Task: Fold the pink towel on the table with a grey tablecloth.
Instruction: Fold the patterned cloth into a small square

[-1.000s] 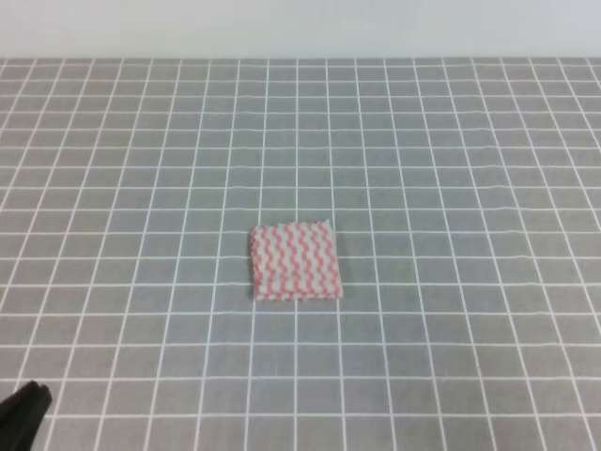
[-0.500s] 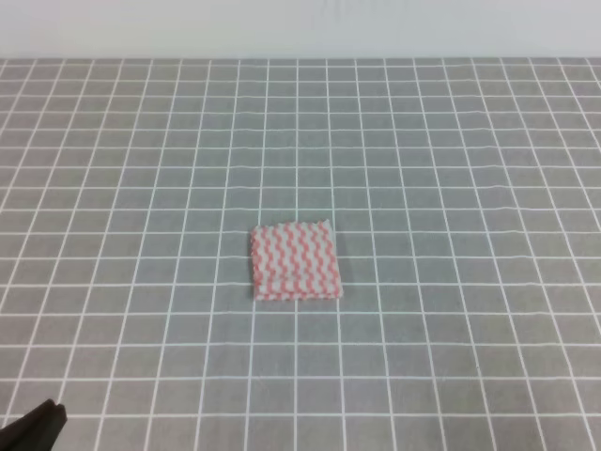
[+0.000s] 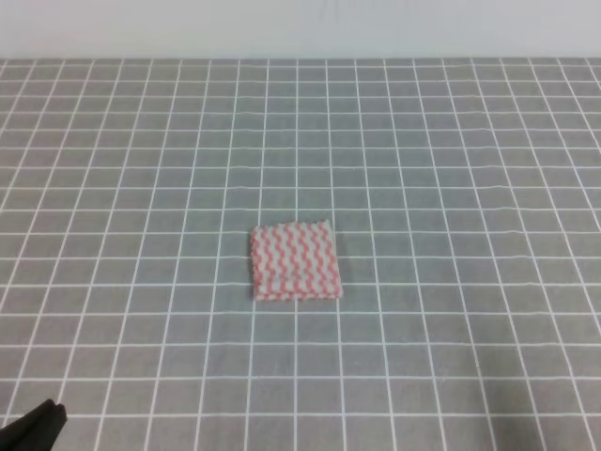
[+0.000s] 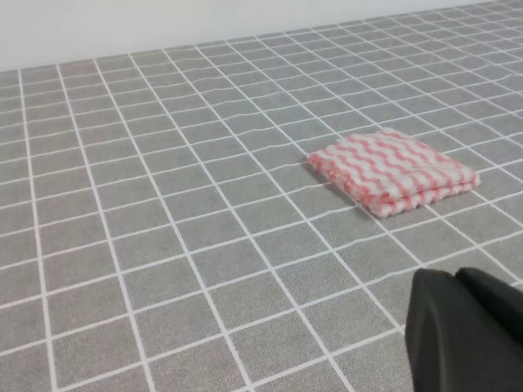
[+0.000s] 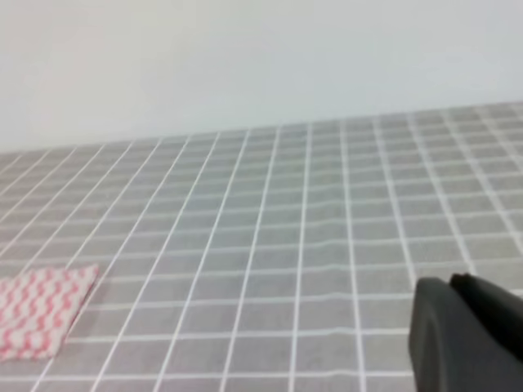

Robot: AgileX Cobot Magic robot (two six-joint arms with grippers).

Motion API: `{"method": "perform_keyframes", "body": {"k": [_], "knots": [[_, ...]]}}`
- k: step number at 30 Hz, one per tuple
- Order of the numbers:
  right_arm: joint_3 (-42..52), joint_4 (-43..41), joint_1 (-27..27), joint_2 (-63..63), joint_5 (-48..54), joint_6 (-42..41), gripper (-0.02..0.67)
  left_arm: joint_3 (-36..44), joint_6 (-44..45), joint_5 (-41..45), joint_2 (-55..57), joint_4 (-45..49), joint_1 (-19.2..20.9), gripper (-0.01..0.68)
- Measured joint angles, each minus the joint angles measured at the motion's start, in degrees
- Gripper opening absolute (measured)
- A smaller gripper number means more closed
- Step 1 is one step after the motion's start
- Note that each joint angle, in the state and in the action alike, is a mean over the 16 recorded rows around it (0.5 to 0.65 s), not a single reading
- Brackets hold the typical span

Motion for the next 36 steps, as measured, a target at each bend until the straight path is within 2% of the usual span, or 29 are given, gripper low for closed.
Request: {"method": "perform_keyframes", "body": {"k": [4,8,36], "knots": [[0.02,-0.28,-4.19,-2.95,2.69,0.0,-0.015,0.02,0.0,0.0,-0.12,-0.02,0.0,-0.002],[0.05,-0.52,-5.92,-5.06,4.37,0.01,-0.015,0.02,-0.01,-0.14,-0.19,-0.02,0.0,-0.002],[2.54,-8.37,-6.24,-5.38,8.91,6.03,-0.015,0.05,0.0,0.36,-0.12,-0.04,0.0,-0.003]]}}
